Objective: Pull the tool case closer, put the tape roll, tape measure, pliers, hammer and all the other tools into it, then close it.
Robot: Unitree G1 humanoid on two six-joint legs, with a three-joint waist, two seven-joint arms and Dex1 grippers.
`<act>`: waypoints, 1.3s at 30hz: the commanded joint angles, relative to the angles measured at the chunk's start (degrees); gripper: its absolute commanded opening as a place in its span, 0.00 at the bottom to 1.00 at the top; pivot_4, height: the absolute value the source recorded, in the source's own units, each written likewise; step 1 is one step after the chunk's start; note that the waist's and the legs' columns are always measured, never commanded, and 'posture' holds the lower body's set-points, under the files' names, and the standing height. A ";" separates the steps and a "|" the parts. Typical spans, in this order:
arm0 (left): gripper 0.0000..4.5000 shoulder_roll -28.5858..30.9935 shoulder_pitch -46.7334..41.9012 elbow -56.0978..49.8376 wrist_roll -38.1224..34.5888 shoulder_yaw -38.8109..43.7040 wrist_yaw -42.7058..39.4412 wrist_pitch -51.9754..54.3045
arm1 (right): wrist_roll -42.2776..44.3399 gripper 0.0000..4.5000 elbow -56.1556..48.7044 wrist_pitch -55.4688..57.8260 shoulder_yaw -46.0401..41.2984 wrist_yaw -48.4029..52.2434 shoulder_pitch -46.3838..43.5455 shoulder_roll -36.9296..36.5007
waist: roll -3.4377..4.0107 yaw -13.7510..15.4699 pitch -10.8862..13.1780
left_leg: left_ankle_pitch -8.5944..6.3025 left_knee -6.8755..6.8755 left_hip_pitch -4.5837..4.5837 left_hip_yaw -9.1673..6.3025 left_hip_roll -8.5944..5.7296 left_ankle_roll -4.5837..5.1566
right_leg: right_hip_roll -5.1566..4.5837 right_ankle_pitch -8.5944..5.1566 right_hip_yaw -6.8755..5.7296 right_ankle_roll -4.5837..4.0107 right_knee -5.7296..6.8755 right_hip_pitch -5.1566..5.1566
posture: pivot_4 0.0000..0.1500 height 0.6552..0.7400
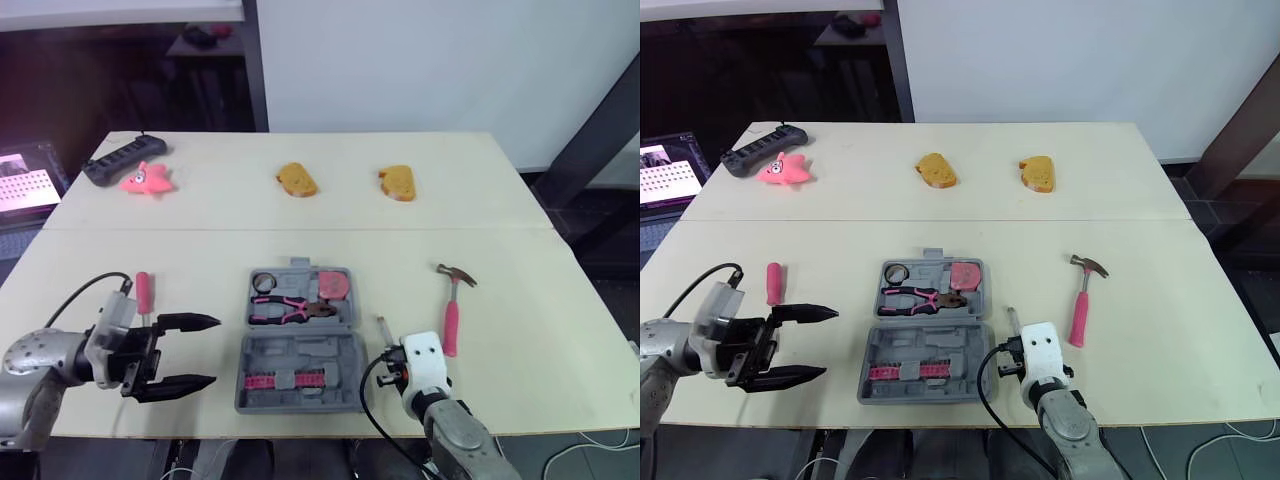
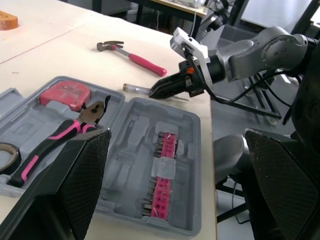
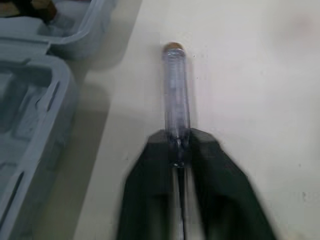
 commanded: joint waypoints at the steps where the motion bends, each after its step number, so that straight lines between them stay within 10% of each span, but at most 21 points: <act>1: 1.00 0.80 -0.06 -0.61 -0.36 1.82 -0.29 -0.31 | -0.35 0.01 0.15 1.78 -0.14 0.03 1.35 -0.50 | 0.00 -0.07 0.00 | 0.00 0.00 0.00 0.00 0.00 0.00 | 0.00 0.00 0.00 0.00 0.00 0.00 | 1.00 1.00; 19: 1.00 0.75 1.26 -0.92 -0.01 3.28 1.60 -0.43 | -0.32 0.01 -12.04 6.87 2.59 14.34 -13.08 -16.93 | -0.04 -0.10 -0.03 | 0.00 -0.02 0.02 -0.09 0.01 0.01 | 0.05 0.11 -0.04 0.20 0.05 -0.02 | 1.00 1.00; 30: 1.00 2.67 3.37 1.19 1.87 6.26 0.34 -2.43 | 16.81 0.01 -10.34 31.07 15.37 38.89 -52.20 -25.22 | 0.02 -0.16 0.00 | 0.00 0.04 0.02 -0.12 0.01 0.02 | 0.04 0.15 -0.07 0.18 0.04 0.01 | 1.00 1.00; 39: 1.00 3.31 7.05 1.51 2.69 8.31 -1.33 -4.60 | 11.44 0.01 7.41 29.43 35.71 39.82 -68.99 -19.66 | 0.07 -0.39 0.03 | -0.07 -0.03 -0.17 -0.16 0.01 0.14 | -0.02 0.17 -0.23 0.19 0.10 -0.27 | 1.00 1.00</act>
